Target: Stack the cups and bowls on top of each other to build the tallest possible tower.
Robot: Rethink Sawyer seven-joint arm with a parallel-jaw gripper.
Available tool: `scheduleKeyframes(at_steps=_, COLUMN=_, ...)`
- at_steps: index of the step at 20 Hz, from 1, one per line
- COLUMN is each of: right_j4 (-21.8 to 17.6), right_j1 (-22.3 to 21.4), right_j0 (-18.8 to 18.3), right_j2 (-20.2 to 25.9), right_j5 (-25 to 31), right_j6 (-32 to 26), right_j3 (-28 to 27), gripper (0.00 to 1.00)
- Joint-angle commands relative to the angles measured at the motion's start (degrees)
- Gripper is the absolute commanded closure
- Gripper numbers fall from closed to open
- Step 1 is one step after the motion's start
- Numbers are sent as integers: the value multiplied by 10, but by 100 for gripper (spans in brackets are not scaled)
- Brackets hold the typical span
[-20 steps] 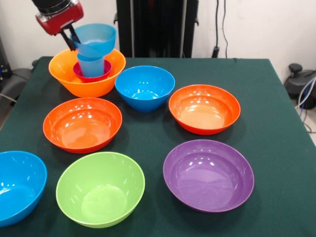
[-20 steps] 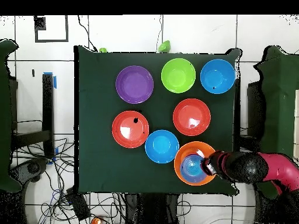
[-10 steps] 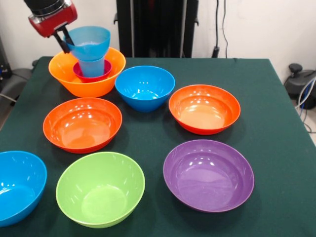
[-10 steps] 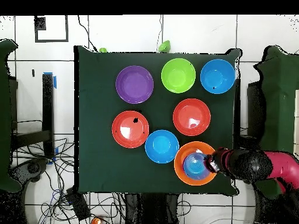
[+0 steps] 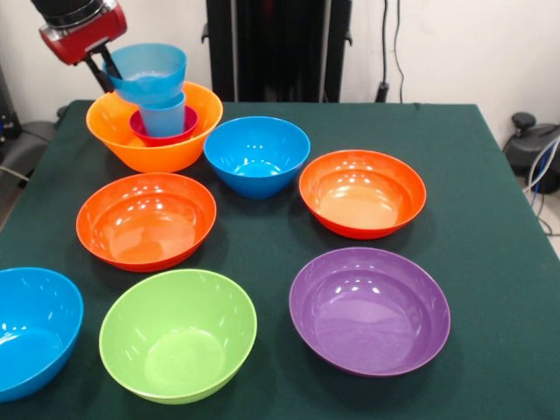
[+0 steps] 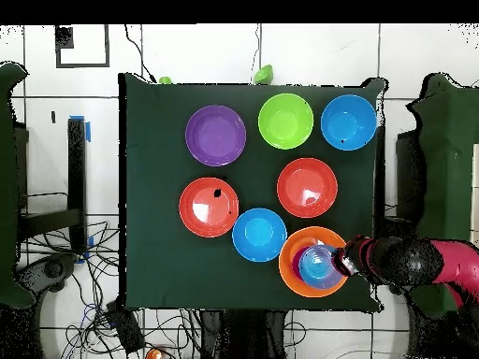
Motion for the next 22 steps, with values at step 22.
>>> scheduleKeyframes(at_steps=22, right_j4=-18, right_j1=20, right_j0=12, right_j2=-8, right_j5=39, right_j6=-179, right_j3=-15, gripper=100)
